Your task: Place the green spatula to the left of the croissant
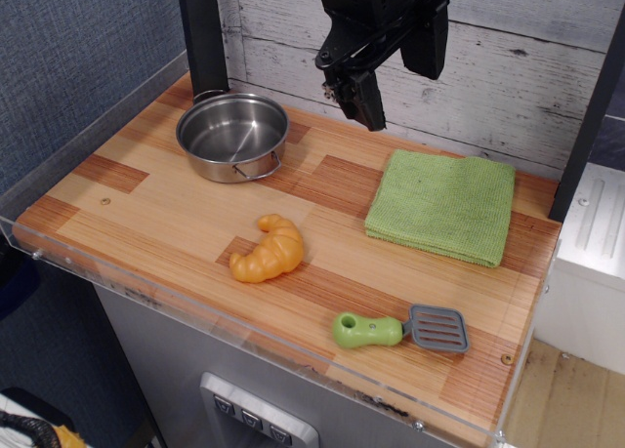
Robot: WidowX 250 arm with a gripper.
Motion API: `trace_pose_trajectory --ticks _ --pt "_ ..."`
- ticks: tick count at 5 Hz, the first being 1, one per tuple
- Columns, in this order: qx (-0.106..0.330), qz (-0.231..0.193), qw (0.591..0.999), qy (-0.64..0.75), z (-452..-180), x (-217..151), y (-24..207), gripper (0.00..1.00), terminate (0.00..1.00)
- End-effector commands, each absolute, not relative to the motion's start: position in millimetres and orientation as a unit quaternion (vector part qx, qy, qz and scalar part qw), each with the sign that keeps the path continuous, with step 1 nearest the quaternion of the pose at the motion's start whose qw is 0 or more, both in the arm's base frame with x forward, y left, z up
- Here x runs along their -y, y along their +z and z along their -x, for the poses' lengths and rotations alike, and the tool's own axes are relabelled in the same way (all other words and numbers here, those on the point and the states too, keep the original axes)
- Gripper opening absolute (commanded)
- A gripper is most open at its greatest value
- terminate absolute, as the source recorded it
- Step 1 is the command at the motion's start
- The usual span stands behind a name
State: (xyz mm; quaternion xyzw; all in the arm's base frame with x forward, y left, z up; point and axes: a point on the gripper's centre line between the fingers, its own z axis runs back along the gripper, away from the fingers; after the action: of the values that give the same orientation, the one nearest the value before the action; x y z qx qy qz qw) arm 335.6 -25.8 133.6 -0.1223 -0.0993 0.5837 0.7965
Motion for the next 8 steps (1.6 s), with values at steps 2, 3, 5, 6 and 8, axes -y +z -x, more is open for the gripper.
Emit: trace_pose_trajectory --ticks 2,3,5,6,8 --pt "0.110 0.115 0.717 0.679 -309 28 122 1.00 0.00" --pt "0.128 0.111 0.659 0.733 -292 39 116 1.00 0.00" --pt "0.117 0.100 0.613 0.775 -275 59 86 1.00 0.00" --pt "0.096 0.091 0.610 0.782 -268 63 67 1.00 0.00" --pt "0.052 0.069 0.623 0.778 -255 63 33 1.00 0.00"
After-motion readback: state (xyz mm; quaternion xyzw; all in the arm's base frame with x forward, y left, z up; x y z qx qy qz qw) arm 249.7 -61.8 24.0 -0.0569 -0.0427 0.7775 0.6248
